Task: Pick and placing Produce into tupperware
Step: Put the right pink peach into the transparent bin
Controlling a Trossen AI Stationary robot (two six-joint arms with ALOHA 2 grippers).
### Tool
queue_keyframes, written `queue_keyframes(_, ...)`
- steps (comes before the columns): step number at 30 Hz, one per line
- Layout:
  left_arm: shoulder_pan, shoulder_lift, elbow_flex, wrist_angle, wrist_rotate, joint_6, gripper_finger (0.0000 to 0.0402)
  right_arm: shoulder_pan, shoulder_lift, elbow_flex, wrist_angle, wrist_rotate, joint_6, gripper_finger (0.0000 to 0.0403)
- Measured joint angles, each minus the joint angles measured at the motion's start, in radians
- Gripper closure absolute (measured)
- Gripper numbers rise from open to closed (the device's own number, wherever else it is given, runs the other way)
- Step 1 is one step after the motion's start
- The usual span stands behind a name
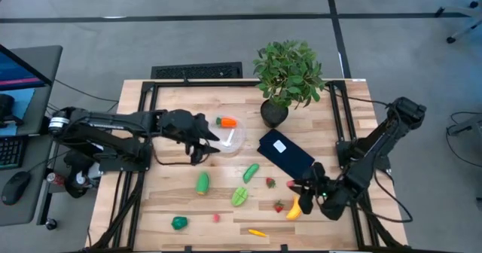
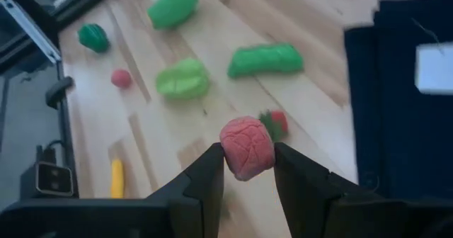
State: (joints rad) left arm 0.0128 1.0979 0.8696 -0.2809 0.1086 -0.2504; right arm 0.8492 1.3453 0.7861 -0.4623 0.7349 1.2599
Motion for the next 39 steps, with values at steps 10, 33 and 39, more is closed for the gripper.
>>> queue_keyframes(10, -0.002, -0.293, 0.000, -0.023, -0.076, -0.010, 0.0191, -0.186, 0.011, 0.000, 0.150, 0.000, -0.255, 0.0290)
queue_keyframes(33, -0.043, -0.791, -0.009, -0.369, -0.248, -0.072, 0.0191, -0.549, 0.487, 0.063, 1.039, -0.031, -0.538, 0.0290)
queue_keyframes(39, -0.043, -0.798, -0.039, -0.363, -0.226, -0.071, 0.0191, -0.626, 0.591, 0.185, 1.040, -0.032, -0.544, 0.0290)
